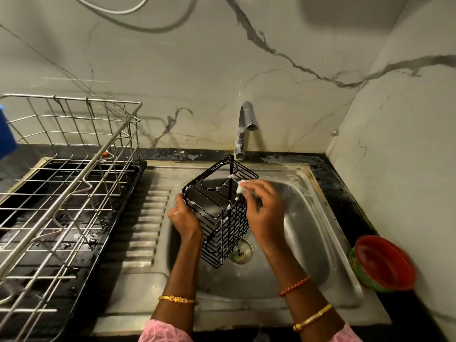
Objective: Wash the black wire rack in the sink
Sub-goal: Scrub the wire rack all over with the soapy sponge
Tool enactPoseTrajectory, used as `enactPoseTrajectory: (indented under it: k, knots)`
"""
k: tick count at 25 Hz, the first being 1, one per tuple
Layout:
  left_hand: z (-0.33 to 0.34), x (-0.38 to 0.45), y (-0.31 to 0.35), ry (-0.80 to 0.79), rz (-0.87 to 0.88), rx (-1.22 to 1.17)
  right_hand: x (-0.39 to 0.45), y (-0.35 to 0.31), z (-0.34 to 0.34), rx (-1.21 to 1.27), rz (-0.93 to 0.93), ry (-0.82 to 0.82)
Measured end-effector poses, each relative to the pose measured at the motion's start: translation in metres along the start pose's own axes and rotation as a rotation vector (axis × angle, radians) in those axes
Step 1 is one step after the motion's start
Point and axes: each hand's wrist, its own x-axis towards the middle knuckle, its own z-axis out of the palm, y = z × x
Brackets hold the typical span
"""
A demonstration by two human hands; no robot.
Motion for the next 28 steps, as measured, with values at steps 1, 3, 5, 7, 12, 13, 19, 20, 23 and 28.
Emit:
enactPoseTrajectory:
  k: [1,3,5,7,12,13,19,20,23,28]
  knots:
    - [-0.001,0.002,-0.001,-0.004,0.000,-0.003,-0.006,0.004,-0.003,0.004,0.013,0.024]
    - [-0.002,0.004,-0.004,-0.011,0.000,0.001,-0.011,0.008,-0.008,0.010,0.021,0.061]
    - [-0.002,0.004,-0.005,-0.022,-0.008,-0.003,-0.006,0.005,-0.011,-0.006,0.022,0.092]
    - [0.000,0.004,-0.004,-0.033,0.008,-0.003,0.014,0.001,-0.010,0.002,0.029,0.083]
    - [0.001,-0.001,-0.005,-0.040,0.024,0.015,0.053,-0.001,-0.004,0.013,0.120,-0.196]
    - [-0.001,0.001,-0.005,-0.024,0.014,0.011,0.050,-0.001,-0.005,0.016,0.125,-0.204]
    - [-0.004,0.011,-0.003,0.053,-0.050,-0.045,0.004,0.010,-0.026,-0.003,0.174,-0.070]
    - [-0.004,0.013,-0.004,0.058,-0.047,-0.040,0.012,0.011,-0.027,-0.010,0.169,-0.029]
    - [-0.006,0.018,-0.010,0.019,-0.017,0.002,0.060,0.006,-0.017,0.058,0.172,-0.094]
    - [-0.001,0.010,-0.014,-0.014,0.002,0.031,0.093,0.004,0.010,-0.042,0.230,-0.400]
